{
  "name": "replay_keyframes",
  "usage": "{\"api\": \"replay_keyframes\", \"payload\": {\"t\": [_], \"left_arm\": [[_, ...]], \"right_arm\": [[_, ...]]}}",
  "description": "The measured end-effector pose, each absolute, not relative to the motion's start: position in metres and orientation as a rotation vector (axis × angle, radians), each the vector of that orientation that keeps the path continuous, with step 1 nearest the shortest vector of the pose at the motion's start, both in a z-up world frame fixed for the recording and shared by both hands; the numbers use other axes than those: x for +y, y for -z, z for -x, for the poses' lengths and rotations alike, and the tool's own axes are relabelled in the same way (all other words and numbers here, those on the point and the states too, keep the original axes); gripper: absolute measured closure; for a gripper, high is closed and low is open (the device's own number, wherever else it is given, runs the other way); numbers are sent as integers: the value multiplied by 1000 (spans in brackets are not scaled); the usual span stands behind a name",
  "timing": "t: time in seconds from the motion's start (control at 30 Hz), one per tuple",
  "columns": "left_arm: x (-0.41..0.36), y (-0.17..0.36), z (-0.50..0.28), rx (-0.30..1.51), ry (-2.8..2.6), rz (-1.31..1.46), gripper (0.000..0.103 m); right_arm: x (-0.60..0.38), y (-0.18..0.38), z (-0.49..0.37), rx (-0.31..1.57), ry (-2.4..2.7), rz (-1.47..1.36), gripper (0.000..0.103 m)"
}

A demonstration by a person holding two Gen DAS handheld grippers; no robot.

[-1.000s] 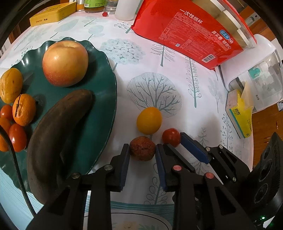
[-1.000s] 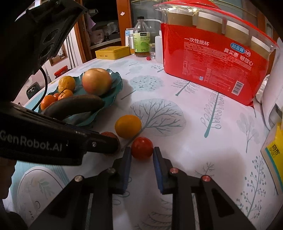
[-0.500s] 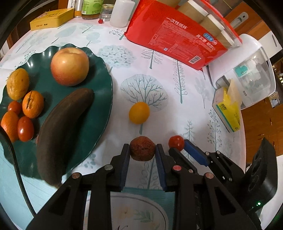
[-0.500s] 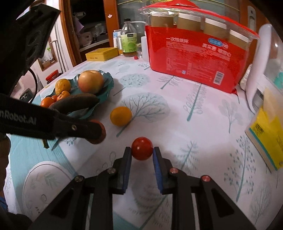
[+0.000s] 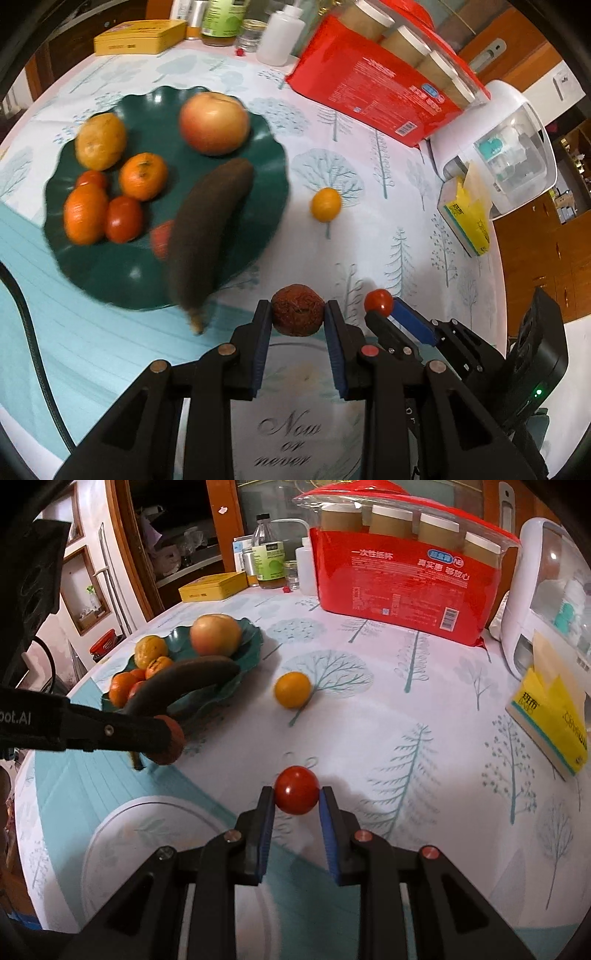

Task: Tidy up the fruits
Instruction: 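Carry lychee with left tool onto green plate and open while right releases tomato there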

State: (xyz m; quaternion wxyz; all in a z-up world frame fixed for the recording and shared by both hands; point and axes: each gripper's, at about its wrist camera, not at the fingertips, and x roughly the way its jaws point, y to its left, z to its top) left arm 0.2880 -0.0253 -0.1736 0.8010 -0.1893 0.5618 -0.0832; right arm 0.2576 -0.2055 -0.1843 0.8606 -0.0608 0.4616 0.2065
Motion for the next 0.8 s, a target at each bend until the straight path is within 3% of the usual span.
{"api": "replay_keyframes", "payload": {"t": [0.8], "left_arm": [[103,139,-261,1175,157,334,76]], "right_arm": [[-94,144,-219,924,-449,67,78]]}}
